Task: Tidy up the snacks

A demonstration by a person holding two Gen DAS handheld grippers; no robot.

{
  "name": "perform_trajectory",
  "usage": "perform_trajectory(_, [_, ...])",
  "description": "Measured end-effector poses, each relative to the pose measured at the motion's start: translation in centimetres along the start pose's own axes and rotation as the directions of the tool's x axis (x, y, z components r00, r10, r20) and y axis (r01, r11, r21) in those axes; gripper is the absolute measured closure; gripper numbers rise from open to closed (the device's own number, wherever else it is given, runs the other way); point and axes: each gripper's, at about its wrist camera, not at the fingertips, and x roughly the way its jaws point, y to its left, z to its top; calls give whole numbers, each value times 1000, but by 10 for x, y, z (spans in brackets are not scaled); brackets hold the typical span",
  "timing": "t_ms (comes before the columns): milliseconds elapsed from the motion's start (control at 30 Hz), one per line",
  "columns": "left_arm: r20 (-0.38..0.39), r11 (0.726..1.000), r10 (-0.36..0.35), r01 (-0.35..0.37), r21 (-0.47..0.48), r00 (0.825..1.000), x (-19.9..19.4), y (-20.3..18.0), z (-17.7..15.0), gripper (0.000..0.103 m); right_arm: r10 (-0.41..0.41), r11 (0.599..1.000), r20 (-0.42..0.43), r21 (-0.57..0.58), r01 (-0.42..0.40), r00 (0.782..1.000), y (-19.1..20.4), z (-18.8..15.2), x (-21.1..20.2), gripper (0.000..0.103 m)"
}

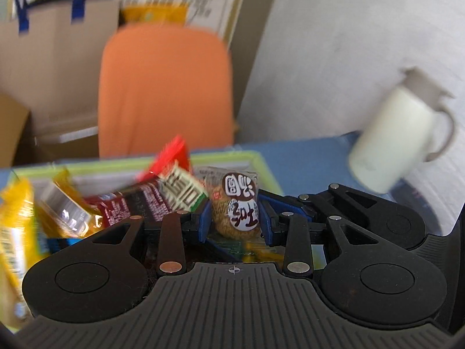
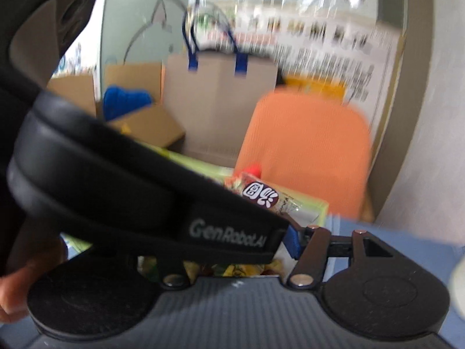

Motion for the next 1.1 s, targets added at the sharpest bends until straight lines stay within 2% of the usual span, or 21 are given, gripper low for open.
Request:
perform_trajectory(67, [16, 1000, -14, 14, 16, 1000, 4, 4, -8, 88, -5, 1000, 12, -20, 6, 1000, 1, -4, 3, 34])
perform_trajectory(100, [35, 999, -27, 26, 30, 999, 2, 3, -10, 85, -9, 1000, 25, -16, 10, 1000, -1, -5, 1, 29])
perform_trajectory(133, [50, 999, -44, 43, 29, 998, -1, 4, -11, 76, -16, 1000, 42, -9, 17, 999, -2, -5, -4, 21])
perform_trajectory(167, [65, 997, -71, 71, 16, 995, -5, 5, -10, 64, -26, 1000, 64, -8, 27, 998, -2, -6, -12, 17])
perform_trajectory(200, [88, 996, -87, 88, -7, 992, -12, 7, -10, 59, -46, 999, 94, -8, 47, 995, -1, -7, -23, 13])
perform_trajectory(233, [128, 996, -84, 88, -25, 988, -25, 7, -11, 45, -52, 998, 129, -12, 54, 990, 0, -9, -38, 10])
perform_trajectory(267, [173, 996, -76, 81, -23, 982, -39, 7, -13, 37, -62, 998, 154, -13, 65, 986, 1, -10, -54, 10])
perform_trajectory(367, [299, 1000, -20, 23, -7, 954, -89, -2, -26, 27, -89, 996, 206, -9, 93, 974, 9, -25, -104, 10])
perform_trajectory(467, [359, 998, 59, -48, -39, 932, -138, -11, -55, 19, -107, 994, 200, 32, 103, 974, 22, -52, -147, 10])
perform_trajectory(533, [368, 994, 108, -90, -66, 924, -163, -19, -84, 14, -105, 994, 185, 57, 95, 977, 33, -70, -169, 10])
perform_trajectory(600, [353, 986, 160, -136, -93, 922, -181, -27, -115, 13, -128, 990, 160, 85, 116, 979, 50, -90, -188, 10])
perform_trajectory(667, [309, 977, 208, -180, -115, 928, -190, -34, -148, 13, -160, 983, 128, 113, 146, 979, 61, -110, -207, 9])
perform_trajectory(700, [294, 972, 229, -199, -128, 928, -194, -40, -166, 13, -176, 979, 116, 127, 161, 977, 71, -122, -217, 1])
perform_trajectory(767, [283, 965, 243, -202, -167, 928, -202, -45, -205, 13, -257, 956, 127, 181, 233, 958, 86, -146, -238, 0])
perform_trajectory(833, [265, 956, 266, -217, -200, 927, -208, -51, -241, 12, -329, 922, 104, 251, 295, 939, 95, -167, -248, 0])
perform_trajectory(900, [225, 961, 261, -231, -150, 939, -210, -60, -259, 14, -313, 924, 52, 248, 291, 948, 101, -180, -248, 0])
perform_trajectory(933, [219, 962, 265, -242, -125, 939, -213, -65, -265, 17, -327, 917, 26, 251, 311, 945, 103, -183, -245, 0])
perform_trajectory(1000, [245, 956, 291, -271, -113, 925, -219, -75, -280, 16, -395, 878, 13, 301, 373, 919, 105, -191, -254, 0])
perform_trajectory(1033, [252, 956, 293, -275, -104, 922, -221, -79, -287, 16, -406, 865, 15, 330, 378, 914, 107, -195, -260, 0])
perform_trajectory(1100, [240, 961, 278, -268, -74, 930, -224, -87, -300, 16, -395, 852, 20, 381, 358, 918, 109, -204, -276, 1])
